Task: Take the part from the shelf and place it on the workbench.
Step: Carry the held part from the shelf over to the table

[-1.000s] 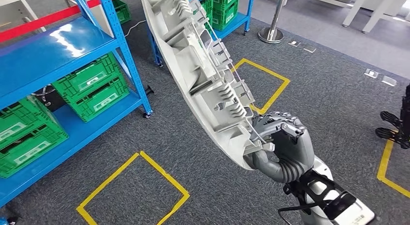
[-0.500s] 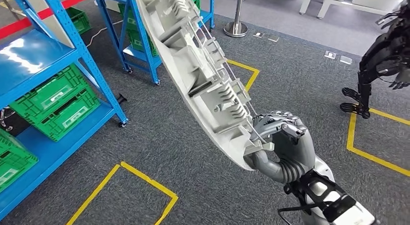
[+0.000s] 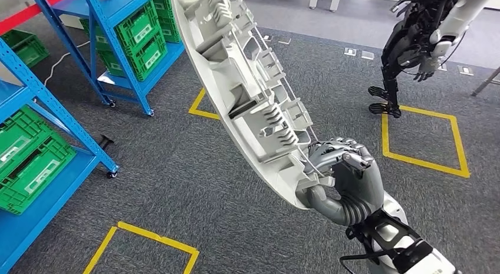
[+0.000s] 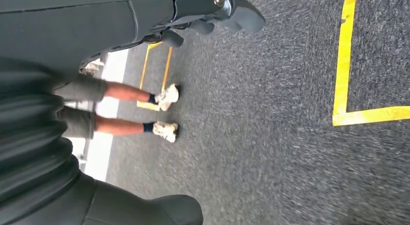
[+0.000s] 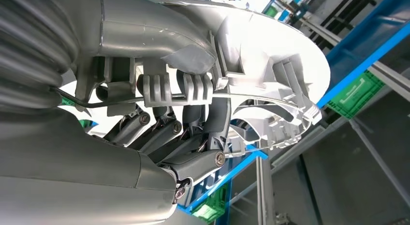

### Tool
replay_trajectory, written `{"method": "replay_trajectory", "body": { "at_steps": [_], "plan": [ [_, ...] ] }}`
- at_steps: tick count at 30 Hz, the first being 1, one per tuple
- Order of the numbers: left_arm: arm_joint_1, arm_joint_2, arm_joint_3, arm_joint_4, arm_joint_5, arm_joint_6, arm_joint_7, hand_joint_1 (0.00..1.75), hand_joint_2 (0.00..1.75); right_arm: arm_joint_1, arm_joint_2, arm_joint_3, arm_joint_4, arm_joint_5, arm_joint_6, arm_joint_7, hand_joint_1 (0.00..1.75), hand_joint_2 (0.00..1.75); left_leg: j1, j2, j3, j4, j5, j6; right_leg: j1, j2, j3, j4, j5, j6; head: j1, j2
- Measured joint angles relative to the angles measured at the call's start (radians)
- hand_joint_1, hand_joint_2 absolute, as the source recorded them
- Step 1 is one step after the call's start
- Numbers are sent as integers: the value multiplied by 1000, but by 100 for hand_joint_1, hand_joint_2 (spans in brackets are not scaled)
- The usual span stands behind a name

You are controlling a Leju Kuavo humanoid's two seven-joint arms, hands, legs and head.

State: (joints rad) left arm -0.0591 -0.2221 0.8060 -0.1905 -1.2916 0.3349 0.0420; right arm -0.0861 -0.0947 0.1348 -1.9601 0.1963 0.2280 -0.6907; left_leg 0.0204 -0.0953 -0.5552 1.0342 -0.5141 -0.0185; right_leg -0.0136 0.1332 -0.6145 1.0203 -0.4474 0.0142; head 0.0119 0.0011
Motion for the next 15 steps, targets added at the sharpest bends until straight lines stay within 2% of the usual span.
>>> {"method": "replay_trajectory", "body": {
  "at_steps": [2, 3, 4, 6, 7, 8, 9, 10, 11, 13, 14, 15],
  "plan": [
    [-1, 0, 1, 0, 0, 0, 3, 0, 175, 3, -1, 0, -4, -1, 2, 0, 175, 175, -3, 23, 4, -5, 2, 13, -6, 17, -7, -2, 5, 15, 0, 0],
    [-1, 0, 1, 0, 0, 0, 6, 0, 175, 4, -1, 0, -5, -1, 2, 0, 175, 175, -3, 37, 7, -9, 5, 21, -5, 2, -12, 6, 1, 20, 0, 0],
    [-2, 0, 2, -1, 0, 0, 9, 0, 175, 4, -2, 0, -6, -1, 4, 0, 175, 175, -3, 51, 9, -13, 8, 29, -3, -27, -24, 29, -12, 23, 2, 0],
    [-1, 0, 3, -1, 0, 0, 12, 0, 175, 5, -4, 2, -8, 0, 7, 0, 175, 175, -6, 81, 11, -16, 9, 38, 2, -98, -74, 133, -68, 26, 7, 0],
    [0, 0, 3, -1, 0, 0, 12, 0, 175, 6, -4, 3, -9, 1, 9, 0, 175, 175, -8, 97, 11, -16, 8, 41, 3, -115, -107, 200, -98, 27, 9, 0],
    [2, 1, 4, -1, 1, 0, 11, 0, 175, 8, -4, 4, -9, 1, 10, 0, 175, 175, -10, 113, 10, -15, 7, 42, 2, -123, -133, 253, -116, 28, 9, 0],
    [2, 1, 4, -1, 1, 0, 12, 0, 175, 10, -4, 5, -9, 1, 12, 0, 175, 175, -11, 129, 10, -15, 5, 43, 2, -126, -143, 274, -117, 27, 9, 0],
    [1, 1, 5, -1, 1, 0, 12, 0, 175, 11, -4, 5, -9, 2, 13, 0, 175, 175, -12, 144, 11, -14, 4, 42, 3, -129, -132, 257, -100, 26, 9, 0],
    [0, 1, 6, -1, 1, 0, 12, 0, 175, 11, -4, 5, -9, 2, 14, 0, 175, 175, -13, 157, 12, -13, 2, 41, 3, -137, -101, 203, -72, 23, 9, 0],
    [-3, 0, 7, -1, 2, 0, 12, 0, 175, 10, -4, 6, -9, 4, 18, 0, 175, 175, -15, 179, 16, -10, -5, 35, 10, -175, -24, 67, -24, 12, 9, 0],
    [-4, 0, 8, -1, 2, 0, 12, 0, 175, 9, -4, 6, -9, 4, 20, 0, 175, 175, -17, 188, 18, -9, -8, 30, 14, -188, 1, 24, -14, 6, 9, 0],
    [-5, 0, 8, -1, 2, 0, 12, 0, 175, 8, -4, 6, -9, 5, 22, 0, 175, 175, -18, 196, 21, -10, -10, 25, 18, -195, 11, 3, -12, 0, 9, 0]
  ]
}}
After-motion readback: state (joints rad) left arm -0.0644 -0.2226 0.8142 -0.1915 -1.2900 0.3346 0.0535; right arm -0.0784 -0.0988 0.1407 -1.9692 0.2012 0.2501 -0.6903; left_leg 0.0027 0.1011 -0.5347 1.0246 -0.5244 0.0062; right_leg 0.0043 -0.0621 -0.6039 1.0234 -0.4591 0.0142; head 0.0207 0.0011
